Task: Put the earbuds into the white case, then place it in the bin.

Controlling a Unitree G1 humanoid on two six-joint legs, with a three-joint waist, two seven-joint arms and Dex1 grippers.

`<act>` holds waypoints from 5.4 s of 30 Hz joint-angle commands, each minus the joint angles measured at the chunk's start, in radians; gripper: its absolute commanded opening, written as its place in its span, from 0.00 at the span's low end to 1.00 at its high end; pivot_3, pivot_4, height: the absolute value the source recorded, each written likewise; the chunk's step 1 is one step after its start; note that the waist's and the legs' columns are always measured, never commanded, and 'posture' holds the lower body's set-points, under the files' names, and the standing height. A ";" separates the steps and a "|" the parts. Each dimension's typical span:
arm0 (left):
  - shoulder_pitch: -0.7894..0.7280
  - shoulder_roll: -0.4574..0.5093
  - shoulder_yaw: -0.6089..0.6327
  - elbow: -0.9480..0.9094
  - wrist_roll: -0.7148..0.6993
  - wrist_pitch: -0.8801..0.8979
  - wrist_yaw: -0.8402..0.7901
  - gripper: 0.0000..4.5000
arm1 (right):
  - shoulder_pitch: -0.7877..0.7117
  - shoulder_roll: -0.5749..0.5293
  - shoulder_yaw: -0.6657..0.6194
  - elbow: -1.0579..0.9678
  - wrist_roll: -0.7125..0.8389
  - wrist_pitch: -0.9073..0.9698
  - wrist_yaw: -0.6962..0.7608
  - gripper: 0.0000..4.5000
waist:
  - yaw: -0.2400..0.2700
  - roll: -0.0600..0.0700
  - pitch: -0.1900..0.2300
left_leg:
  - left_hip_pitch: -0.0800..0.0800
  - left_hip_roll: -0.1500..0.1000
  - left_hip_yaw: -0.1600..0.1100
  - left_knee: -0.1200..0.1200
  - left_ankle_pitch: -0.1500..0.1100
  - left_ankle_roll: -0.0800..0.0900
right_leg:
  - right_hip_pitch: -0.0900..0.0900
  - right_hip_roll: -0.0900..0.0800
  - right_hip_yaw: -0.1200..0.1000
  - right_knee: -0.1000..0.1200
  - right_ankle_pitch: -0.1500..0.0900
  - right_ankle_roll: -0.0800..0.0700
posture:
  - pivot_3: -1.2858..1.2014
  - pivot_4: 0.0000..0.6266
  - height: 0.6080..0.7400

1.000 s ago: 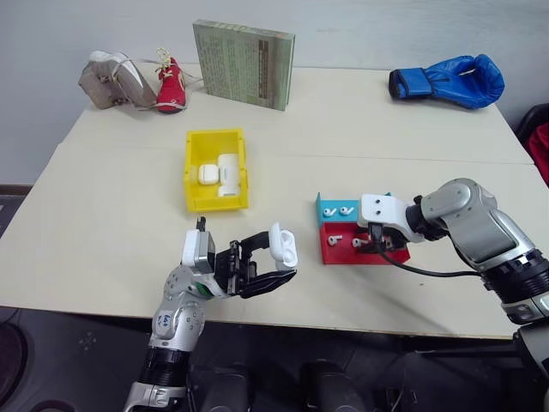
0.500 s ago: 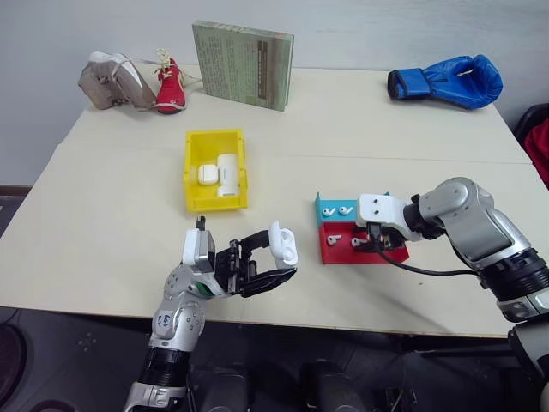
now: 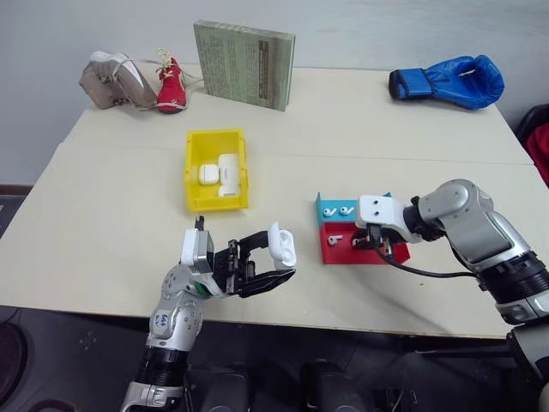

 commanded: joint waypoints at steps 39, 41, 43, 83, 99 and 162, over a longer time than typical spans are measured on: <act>-0.166 -0.098 -0.011 -0.097 -0.163 0.239 0.060 0.62 | 0.284 0.518 -0.381 -0.537 0.764 -0.175 -0.375 0.09 | -0.002 0.000 0.000 | 0.000 -0.001 0.000 0.000 0.000 0.001 | 0.001 0.000 0.000 0.002 0.000 0.000 | 0.52 0.24 1.00; -0.164 -0.102 -0.010 -0.098 -0.164 0.237 0.064 0.62 | 0.288 0.514 -0.380 -0.527 0.759 -0.186 -0.366 0.09 | -0.003 0.000 0.000 | 0.000 -0.001 -0.001 0.000 0.000 0.001 | 0.001 0.000 0.000 0.002 0.000 0.000 | 0.52 0.24 1.00; -0.163 -0.103 -0.012 -0.099 -0.164 0.235 0.062 0.62 | 0.294 0.513 -0.379 -0.517 0.755 -0.196 -0.361 0.09 | -0.003 0.000 0.000 | 0.001 -0.001 -0.001 0.000 0.000 0.001 | 0.001 0.000 0.000 0.002 0.000 0.000 | 0.52 0.24 1.00; -0.202 -0.136 -0.013 -0.013 -0.100 0.153 -0.025 0.62 | 0.326 0.400 -0.345 -0.459 0.737 -0.226 -0.304 0.45 | -0.001 0.000 0.000 | 0.001 -0.001 0.000 0.000 0.000 0.001 | 0.001 0.000 0.000 0.001 0.000 0.000 | 0.52 0.24 1.00; -0.125 0.036 0.116 0.058 -0.056 0.068 -0.045 0.62 | 0.859 0.081 -0.942 -0.234 0.651 -0.318 -0.145 0.98 | 0.027 -0.001 0.000 | 0.001 -0.001 0.000 -0.001 -0.002 0.004 | 0.005 0.000 -0.001 -0.004 0.000 0.000 | 0.52 0.24 1.00; -0.018 0.054 0.103 -0.070 -0.031 0.023 0.097 0.62 | -0.622 0.359 0.093 1.226 -0.414 -0.818 -0.026 0.62 | -0.031 0.003 0.000 | 0.000 -0.001 0.001 0.001 -0.002 0.003 | -0.001 -0.002 -0.001 0.003 0.001 0.002 | 0.52 0.24 1.00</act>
